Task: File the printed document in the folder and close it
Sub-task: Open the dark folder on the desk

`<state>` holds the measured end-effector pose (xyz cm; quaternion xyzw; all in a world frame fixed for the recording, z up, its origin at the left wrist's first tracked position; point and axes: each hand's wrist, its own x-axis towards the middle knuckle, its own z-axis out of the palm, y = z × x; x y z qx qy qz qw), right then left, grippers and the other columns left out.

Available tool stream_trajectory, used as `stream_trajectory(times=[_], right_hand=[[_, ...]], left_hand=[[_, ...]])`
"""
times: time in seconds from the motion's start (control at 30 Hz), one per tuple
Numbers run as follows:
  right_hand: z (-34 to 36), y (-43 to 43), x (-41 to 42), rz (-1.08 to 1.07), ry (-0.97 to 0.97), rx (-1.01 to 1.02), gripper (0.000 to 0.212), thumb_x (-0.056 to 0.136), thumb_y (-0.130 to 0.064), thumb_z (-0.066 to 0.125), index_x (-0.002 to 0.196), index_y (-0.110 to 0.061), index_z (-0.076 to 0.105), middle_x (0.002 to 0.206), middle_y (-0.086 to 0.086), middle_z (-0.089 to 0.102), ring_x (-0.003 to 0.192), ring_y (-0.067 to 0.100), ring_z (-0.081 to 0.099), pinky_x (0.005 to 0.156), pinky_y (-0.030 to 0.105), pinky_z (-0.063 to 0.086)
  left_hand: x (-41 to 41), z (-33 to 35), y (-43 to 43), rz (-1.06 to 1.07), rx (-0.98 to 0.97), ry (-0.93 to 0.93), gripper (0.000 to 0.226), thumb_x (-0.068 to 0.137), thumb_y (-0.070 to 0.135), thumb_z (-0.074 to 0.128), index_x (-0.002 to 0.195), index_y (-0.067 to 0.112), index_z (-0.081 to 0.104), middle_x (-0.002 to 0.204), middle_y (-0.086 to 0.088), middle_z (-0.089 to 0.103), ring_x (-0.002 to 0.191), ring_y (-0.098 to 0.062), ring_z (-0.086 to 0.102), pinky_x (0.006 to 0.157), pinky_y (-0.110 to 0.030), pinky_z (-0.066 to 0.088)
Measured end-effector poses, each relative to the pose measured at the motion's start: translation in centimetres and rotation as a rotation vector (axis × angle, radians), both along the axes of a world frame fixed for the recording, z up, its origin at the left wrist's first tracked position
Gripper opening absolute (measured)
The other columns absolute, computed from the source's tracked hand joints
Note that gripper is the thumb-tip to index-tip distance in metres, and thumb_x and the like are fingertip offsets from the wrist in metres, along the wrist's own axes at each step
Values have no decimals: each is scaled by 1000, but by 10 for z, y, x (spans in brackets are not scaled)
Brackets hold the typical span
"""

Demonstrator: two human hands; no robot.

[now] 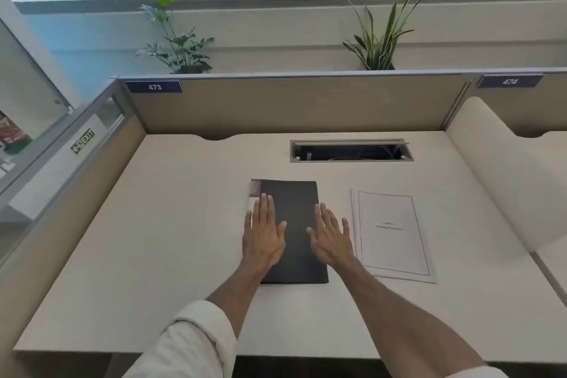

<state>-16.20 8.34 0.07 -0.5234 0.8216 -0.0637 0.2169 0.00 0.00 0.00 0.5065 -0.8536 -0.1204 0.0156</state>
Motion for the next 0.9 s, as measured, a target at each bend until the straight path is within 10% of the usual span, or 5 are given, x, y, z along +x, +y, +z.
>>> stream_trajectory(times=[0.23, 0.37, 0.73, 0.83, 0.9], right_hand=[[-24, 10, 21, -239, -195, 84, 78, 110, -29, 49, 175, -12, 9, 181, 6, 16, 166, 29, 26, 133, 56, 27], [-32, 10, 24, -438, -210, 44, 49, 103, -16, 52, 150, -7, 44, 151, 11, 48, 142, 34, 47, 114, 53, 45], [-42, -1, 21, -715, -423, 27, 38, 99, -13, 60, 136, -6, 61, 144, 12, 51, 139, 35, 51, 113, 47, 47], [-43, -6, 14, -824, -511, 25, 15, 95, -7, 56, 84, -10, 65, 114, 13, 53, 102, 35, 51, 81, 38, 44], [-41, -9, 13, -857, -531, 18, 36, 93, -2, 53, 61, -17, 44, 102, 10, 45, 93, 27, 38, 74, 35, 31]], left_hand=[[22, -29, 2, 127, 181, -111, 78, 119, 42, 30, 176, 6, -10, 186, -11, -10, 175, -29, -1, 144, -47, 7], [29, -36, 2, 176, 263, -139, 80, 117, 39, 39, 175, 1, -2, 185, -15, 1, 172, -35, 16, 141, -48, 20], [33, -37, -13, 290, 339, -41, 53, 109, 21, 50, 158, 3, 39, 162, -13, 43, 146, -36, 47, 106, -50, 56], [37, -38, -17, 292, 352, -31, 53, 108, 22, 52, 157, 5, 41, 162, -12, 43, 146, -36, 48, 105, -50, 55], [39, -40, -18, 284, 354, -33, 55, 107, 23, 52, 158, 6, 40, 164, -11, 42, 147, -36, 48, 105, -51, 56]])
